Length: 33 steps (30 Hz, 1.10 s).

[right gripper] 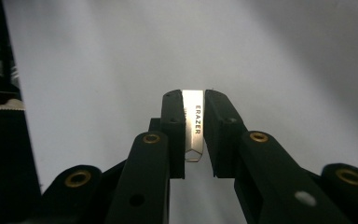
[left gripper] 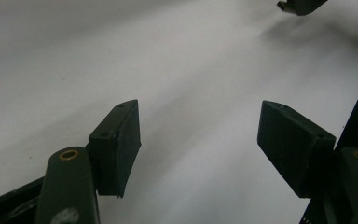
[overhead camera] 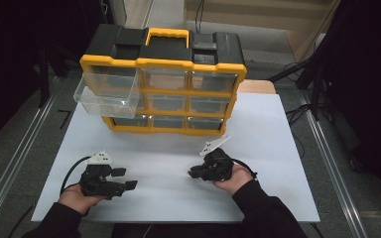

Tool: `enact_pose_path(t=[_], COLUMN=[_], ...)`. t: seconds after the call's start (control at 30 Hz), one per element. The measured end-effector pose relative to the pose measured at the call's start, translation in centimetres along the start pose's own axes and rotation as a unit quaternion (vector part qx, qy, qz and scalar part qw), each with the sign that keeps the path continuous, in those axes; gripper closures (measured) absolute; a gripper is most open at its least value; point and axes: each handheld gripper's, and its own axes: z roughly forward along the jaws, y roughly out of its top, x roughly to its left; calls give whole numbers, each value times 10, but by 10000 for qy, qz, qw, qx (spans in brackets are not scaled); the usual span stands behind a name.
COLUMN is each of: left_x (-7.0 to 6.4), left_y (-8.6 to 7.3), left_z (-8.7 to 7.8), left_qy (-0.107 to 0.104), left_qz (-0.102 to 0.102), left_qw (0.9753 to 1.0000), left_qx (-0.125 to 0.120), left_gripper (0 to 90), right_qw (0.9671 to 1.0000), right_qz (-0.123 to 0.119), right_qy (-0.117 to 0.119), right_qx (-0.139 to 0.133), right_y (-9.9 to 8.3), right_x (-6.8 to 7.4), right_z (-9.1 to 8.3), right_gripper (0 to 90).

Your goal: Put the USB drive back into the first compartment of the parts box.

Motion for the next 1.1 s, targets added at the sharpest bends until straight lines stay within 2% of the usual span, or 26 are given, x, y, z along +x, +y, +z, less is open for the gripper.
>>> enact_pose_path(t=[0.2,0.4,0.73,1.1], left_x=[0,0,2,2], left_y=[0,0,0,-1], left_z=[0,1,0,0], left_qy=[-32,-18,2,-3], left_qz=[8,0,-3,3], left_qw=[10000,10000,10000,10000], left_qx=[3,3,-8,-3], left_gripper=[311,312,311,311], right_qw=[9997,9987,9980,9973], right_qz=[52,75,-126,-423], right_qy=[223,489,603,588], right_qx=[-55,114,106,95], right_y=[5,12,41,69], right_x=[-3,-6,-5,-1], right_z=[-10,-15,-33,-49], right_gripper=[765,765,765,765])
